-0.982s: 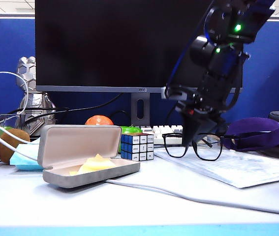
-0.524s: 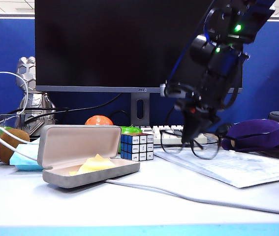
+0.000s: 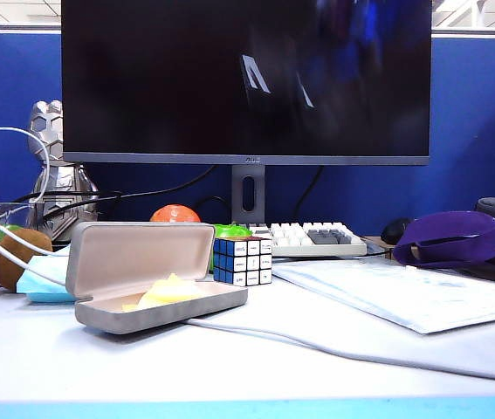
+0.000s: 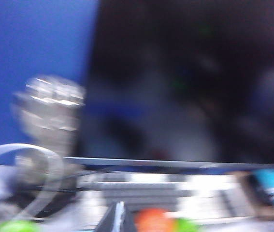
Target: Pick up the glasses, fold the temples of the glasses, place the glasses into the glasses case, and finally close the glasses case.
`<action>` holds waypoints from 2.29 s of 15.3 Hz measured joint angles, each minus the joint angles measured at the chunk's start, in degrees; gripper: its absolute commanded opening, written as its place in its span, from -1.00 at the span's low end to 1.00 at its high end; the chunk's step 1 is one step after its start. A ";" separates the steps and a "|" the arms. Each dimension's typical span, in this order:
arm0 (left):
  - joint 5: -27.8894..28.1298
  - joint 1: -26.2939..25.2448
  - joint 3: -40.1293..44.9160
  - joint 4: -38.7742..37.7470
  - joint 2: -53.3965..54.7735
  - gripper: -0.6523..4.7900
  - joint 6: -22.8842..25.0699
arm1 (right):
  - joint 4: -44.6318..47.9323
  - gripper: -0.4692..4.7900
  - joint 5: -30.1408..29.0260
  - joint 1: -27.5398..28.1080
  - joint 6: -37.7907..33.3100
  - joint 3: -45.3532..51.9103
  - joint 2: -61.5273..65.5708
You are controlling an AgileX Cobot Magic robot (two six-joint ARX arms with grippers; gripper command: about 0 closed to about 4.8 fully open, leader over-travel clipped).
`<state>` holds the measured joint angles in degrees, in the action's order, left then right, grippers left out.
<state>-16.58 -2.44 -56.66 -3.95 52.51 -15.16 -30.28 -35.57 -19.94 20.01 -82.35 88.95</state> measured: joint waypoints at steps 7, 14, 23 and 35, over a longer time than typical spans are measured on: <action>-15.41 4.04 -0.04 20.94 5.84 -0.78 -30.62 | 17.88 -0.84 -37.75 0.00 -6.73 0.00 -12.72; -14.12 18.53 -1.95 32.02 12.92 -0.78 -34.88 | 20.76 -0.84 -50.10 -1.05 -18.97 0.02 -12.68; -17.81 23.19 -5.95 31.82 15.52 -0.78 -34.67 | 18.29 -0.84 -47.98 -5.01 -20.87 0.04 -11.19; -23.28 36.04 -5.95 28.09 17.90 -0.78 -30.73 | 22.34 -0.84 -45.94 -5.62 -21.92 0.04 -10.49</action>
<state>-39.86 33.61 -62.61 24.14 70.41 -45.89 -7.94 -81.52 -25.56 -1.91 -82.30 78.46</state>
